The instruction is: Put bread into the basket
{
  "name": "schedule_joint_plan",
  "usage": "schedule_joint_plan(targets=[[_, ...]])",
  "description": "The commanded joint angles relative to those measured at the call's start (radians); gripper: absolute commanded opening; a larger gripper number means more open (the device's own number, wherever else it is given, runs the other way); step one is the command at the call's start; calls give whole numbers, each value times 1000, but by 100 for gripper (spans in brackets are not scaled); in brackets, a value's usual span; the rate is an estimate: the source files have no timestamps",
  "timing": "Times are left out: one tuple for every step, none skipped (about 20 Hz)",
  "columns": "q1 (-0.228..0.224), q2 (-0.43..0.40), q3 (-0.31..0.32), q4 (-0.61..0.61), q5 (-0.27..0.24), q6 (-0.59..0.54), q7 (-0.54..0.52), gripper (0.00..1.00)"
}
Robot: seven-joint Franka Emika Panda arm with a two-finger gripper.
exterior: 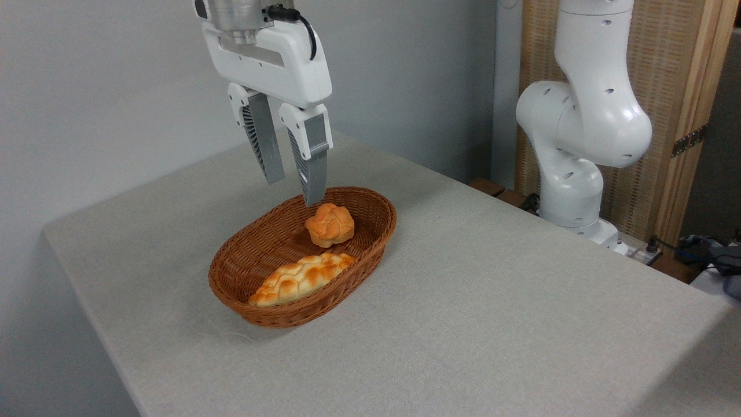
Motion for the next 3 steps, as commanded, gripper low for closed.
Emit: schedule_joint_plan(targets=[[22,-17,-20,-22,-14,21,-18,100],[22,-17,-20,-22,-14,19,-18,100],[22,-17,-20,-22,-14,19,-18,100]])
